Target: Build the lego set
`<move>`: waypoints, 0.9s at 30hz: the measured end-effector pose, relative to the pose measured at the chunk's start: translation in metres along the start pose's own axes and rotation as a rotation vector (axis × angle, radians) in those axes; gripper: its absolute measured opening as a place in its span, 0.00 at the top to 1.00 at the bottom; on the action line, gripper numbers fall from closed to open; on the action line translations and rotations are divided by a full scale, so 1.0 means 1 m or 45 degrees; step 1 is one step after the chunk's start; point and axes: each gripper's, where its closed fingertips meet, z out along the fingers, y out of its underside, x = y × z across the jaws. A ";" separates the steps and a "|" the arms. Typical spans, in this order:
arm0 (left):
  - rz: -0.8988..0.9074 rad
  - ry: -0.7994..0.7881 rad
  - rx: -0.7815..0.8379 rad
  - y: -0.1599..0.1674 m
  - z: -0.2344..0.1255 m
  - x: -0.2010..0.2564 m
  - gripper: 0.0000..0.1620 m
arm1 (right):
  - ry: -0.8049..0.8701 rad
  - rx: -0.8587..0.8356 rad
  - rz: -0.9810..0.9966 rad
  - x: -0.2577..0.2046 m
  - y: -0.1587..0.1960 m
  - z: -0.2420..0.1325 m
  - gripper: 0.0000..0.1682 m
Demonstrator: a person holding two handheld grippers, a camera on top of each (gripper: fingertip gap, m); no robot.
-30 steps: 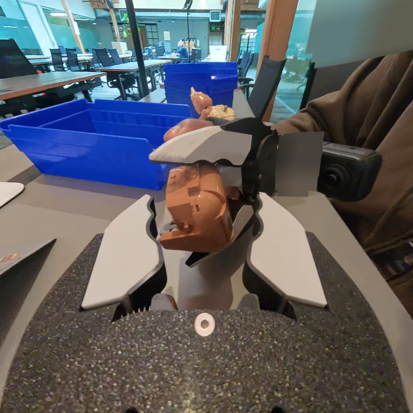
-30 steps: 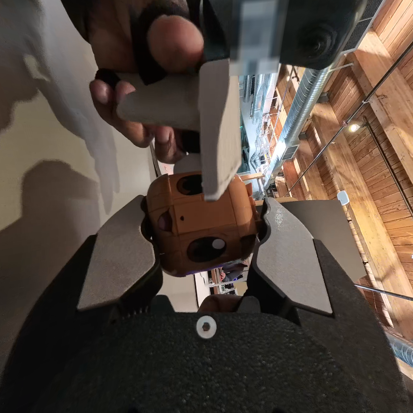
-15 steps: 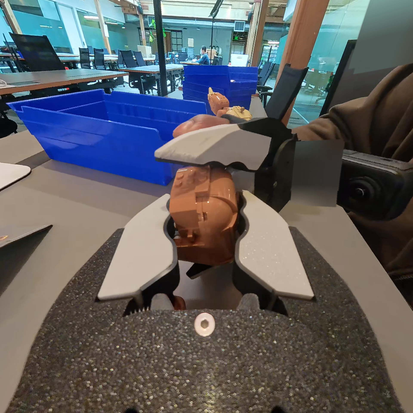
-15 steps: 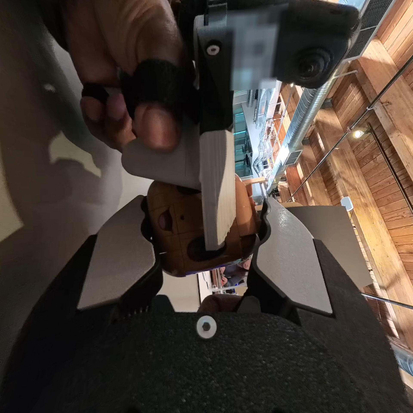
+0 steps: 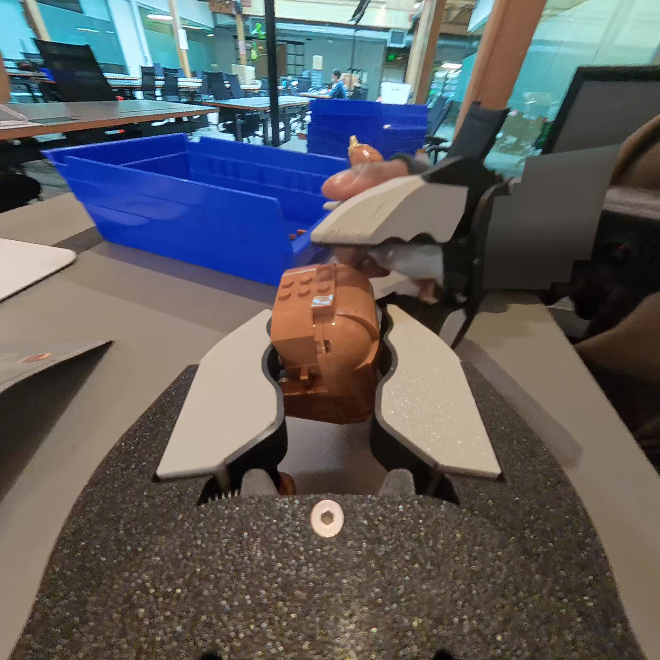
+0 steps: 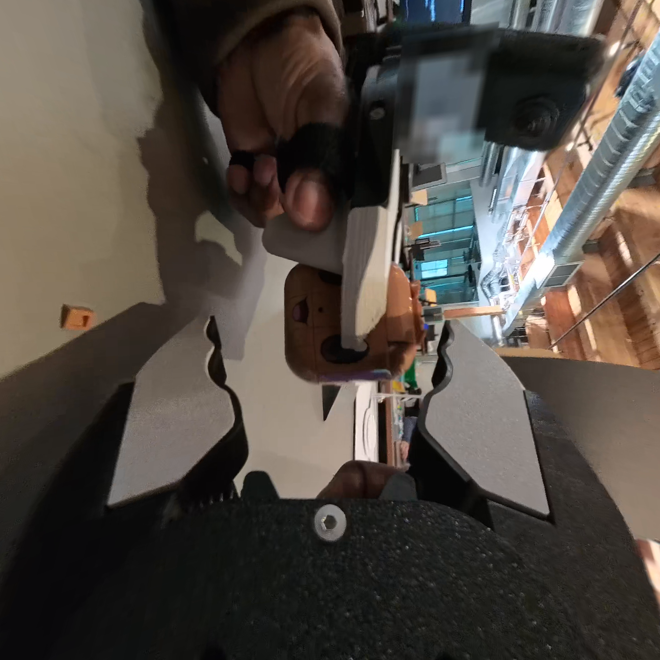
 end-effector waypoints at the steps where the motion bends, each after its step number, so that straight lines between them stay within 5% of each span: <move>1: 0.025 -0.048 -0.017 0.001 -0.001 -0.005 0.67 | -0.023 -0.013 0.036 0.002 0.002 -0.002 0.33; 10: 0.150 -0.395 -0.090 0.009 -0.002 -0.034 0.67 | -0.190 -0.099 0.316 0.002 -0.020 -0.009 0.57; 17: 0.053 -0.331 -0.187 0.023 0.003 -0.031 0.67 | -0.238 -0.098 0.595 0.015 -0.012 0.006 0.69; 20: -0.016 -0.325 -0.209 0.026 0.001 -0.034 0.67 | -0.311 -0.122 0.696 0.015 -0.009 0.011 0.67; 27: -0.015 -0.199 -0.139 0.020 -0.004 -0.030 0.67 | -0.571 -0.093 0.906 0.014 -0.022 0.010 0.81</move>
